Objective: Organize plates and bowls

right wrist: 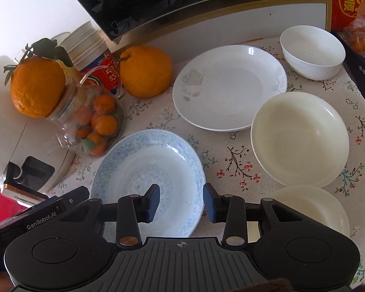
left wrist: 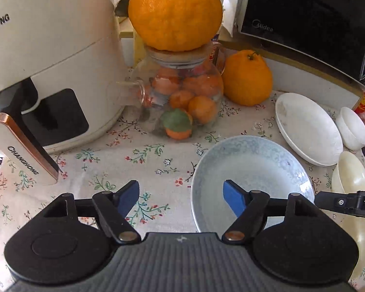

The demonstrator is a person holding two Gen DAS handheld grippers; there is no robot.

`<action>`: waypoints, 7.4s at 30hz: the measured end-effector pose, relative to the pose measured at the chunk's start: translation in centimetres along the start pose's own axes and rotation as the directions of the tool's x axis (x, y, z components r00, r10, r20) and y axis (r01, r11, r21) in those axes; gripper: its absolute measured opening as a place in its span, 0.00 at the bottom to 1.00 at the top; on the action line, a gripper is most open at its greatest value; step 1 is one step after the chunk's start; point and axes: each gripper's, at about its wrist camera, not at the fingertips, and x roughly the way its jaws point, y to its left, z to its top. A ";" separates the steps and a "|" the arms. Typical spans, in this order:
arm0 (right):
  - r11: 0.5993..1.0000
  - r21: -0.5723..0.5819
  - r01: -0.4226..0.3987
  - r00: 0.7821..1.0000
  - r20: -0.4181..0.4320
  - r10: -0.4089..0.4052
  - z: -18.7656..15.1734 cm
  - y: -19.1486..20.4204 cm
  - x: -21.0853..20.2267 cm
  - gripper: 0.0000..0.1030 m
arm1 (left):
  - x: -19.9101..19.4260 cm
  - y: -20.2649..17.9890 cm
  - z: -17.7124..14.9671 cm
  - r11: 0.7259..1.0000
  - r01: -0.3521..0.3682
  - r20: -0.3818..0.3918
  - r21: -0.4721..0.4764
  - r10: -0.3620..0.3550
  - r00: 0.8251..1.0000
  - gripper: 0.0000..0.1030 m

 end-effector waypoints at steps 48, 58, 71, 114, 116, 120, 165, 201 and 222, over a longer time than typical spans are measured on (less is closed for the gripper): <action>0.995 0.037 0.090 0.995 -0.051 -0.089 0.3 0.0 4.6 0.18 | 4.9 -0.1 -0.8 0.997 0.082 -0.051 -0.007 -0.082 0.995 0.36; 0.994 0.060 0.093 0.995 -0.036 -0.091 -0.1 -0.1 4.4 0.17 | 4.6 -1.0 -0.6 0.996 0.084 -0.064 0.004 -0.084 0.994 0.26; 0.991 0.103 0.087 0.995 0.045 -0.092 -0.8 0.4 1.3 0.13 | 1.4 -0.7 -0.2 0.994 0.102 0.004 0.027 -0.102 0.995 0.15; 0.999 -0.040 0.016 0.993 0.121 -0.011 -9.4 3.8 -7.3 0.11 | -9.1 2.8 -7.4 0.991 0.130 0.044 -0.007 -0.130 0.991 0.15; 0.998 -0.061 0.020 0.994 0.111 -0.013 -10.4 4.0 -7.2 0.11 | -9.3 3.2 -8.4 0.992 0.126 0.035 -0.008 -0.125 0.991 0.15; 0.995 -0.096 0.023 0.996 0.084 -0.015 -12.7 4.3 -7.3 0.11 | -9.6 3.9 -10.4 0.994 0.108 0.023 -0.001 -0.108 0.994 0.15; 0.961 -0.233 0.151 0.988 0.055 -0.142 -18.5 6.2 -7.1 0.13 | -8.7 3.8 -16.3 0.990 0.016 -0.037 0.138 -0.011 0.999 0.15; 0.927 -0.300 0.225 0.974 0.075 -0.212 -18.9 6.6 -5.8 0.16 | -8.2 3.5 -16.1 0.988 -0.002 -0.014 0.155 0.004 1.000 0.19; 0.993 -0.059 0.099 0.994 0.050 -0.096 -16.2 3.3 -7.8 0.22 | -7.1 7.0 -13.4 0.994 0.049 -0.075 -0.097 -0.057 0.996 0.34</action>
